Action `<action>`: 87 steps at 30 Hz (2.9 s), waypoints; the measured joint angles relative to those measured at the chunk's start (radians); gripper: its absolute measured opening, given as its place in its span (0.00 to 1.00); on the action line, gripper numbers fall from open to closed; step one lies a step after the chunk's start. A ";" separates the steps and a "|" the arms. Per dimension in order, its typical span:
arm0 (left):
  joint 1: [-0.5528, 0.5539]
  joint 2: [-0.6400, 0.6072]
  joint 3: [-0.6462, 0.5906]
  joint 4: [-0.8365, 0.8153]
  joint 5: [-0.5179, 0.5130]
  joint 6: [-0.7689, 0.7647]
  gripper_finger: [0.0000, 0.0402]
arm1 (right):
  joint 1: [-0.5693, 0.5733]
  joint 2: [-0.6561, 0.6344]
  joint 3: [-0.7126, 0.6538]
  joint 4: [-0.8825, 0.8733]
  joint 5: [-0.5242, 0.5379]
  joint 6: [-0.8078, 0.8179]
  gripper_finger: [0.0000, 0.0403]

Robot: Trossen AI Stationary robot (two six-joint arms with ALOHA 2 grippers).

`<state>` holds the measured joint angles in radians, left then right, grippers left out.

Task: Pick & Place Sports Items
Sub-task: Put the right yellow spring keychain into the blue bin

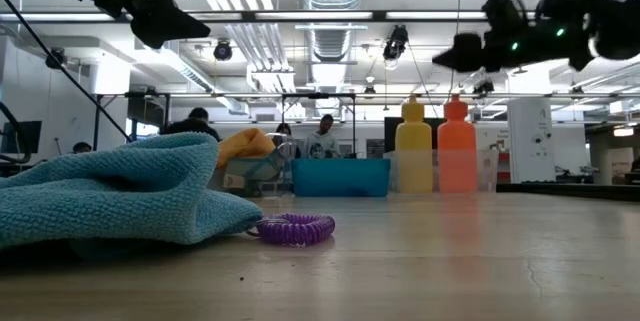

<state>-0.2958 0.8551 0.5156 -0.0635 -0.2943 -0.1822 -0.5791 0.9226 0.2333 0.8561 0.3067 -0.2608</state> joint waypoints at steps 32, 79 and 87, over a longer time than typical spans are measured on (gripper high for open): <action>0.000 0.000 0.000 0.000 0.000 0.052 0.91 | 0.266 -0.385 0.007 -0.642 -0.789 0.497 0.97; 0.003 0.000 0.000 0.047 0.000 0.187 0.91 | 0.636 0.084 0.398 -1.908 -0.475 1.179 0.97; 0.003 0.000 0.000 0.046 0.000 0.205 0.91 | 0.695 0.273 0.398 -1.912 -0.561 1.231 0.97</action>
<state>-0.2928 0.8551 0.5156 -0.0178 -0.2947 0.0231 0.1160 1.1956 0.6315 -1.0559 -0.2540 0.9701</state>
